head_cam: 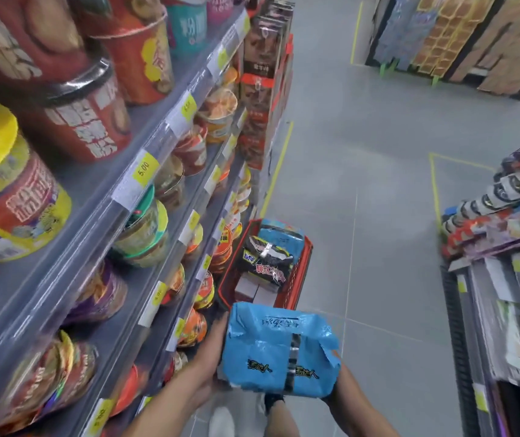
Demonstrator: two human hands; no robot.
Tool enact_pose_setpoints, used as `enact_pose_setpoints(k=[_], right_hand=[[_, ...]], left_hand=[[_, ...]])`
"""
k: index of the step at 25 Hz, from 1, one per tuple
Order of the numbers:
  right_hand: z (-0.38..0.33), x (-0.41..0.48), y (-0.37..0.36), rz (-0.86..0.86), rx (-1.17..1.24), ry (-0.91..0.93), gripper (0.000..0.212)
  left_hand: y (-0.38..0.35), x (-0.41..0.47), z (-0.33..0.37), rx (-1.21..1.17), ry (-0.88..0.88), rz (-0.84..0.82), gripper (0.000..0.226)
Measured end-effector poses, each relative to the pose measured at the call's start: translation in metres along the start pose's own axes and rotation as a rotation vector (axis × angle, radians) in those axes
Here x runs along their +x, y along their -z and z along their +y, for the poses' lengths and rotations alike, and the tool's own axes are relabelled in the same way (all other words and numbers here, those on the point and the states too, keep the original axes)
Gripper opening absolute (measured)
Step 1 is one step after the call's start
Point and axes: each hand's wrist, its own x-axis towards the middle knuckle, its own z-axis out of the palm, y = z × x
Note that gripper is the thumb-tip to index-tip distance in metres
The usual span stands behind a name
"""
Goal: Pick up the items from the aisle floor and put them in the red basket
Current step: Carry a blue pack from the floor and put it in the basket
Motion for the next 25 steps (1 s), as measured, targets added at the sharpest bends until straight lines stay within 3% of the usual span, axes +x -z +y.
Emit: enact_pose_setpoints(k=[2, 6, 9, 12, 16, 19, 21, 23, 25], right_hand=[[-0.018, 0.025, 0.007, -0.069, 0.032, -0.078, 0.017], [-0.058, 0.069, 0.004, -0.156, -0.208, -0.163, 0.027], [-0.075, 0.092, -0.01, -0.123, -0.076, -0.273, 0.028], [-0.074, 0.133, -0.027, -0.087, -0.019, -0.264, 0.031], [-0.081, 0.186, -0.059, -0.04, 0.036, -0.28, 0.026], [-0.077, 0.232, -0.072, 0.0, 0.133, -0.328, 0.028], [-0.066, 0.263, -0.077, 0.04, 0.166, -0.368, 0.037], [-0.054, 0.279, -0.087, 0.007, 0.1, -0.357, 0.041], [-0.047, 0.288, -0.09, -0.023, -0.079, -0.28, 0.046]], left_hand=[[-0.01, 0.018, 0.016, -0.008, 0.031, -0.014, 0.076], [-0.016, 0.078, 0.037, -0.072, 0.036, 0.114, 0.075], [-0.014, 0.11, 0.047, -0.102, 0.075, 0.141, 0.082], [-0.012, 0.159, 0.052, -0.2, 0.2, 0.129, 0.076], [-0.006, 0.221, 0.06, -0.228, 0.196, 0.135, 0.067], [0.01, 0.269, 0.071, -0.142, 0.212, 0.198, 0.067], [0.016, 0.293, 0.078, -0.033, 0.269, 0.156, 0.062], [0.02, 0.31, 0.082, 0.101, 0.268, 0.143, 0.047], [0.018, 0.321, 0.086, 0.151, 0.204, 0.209, 0.048]])
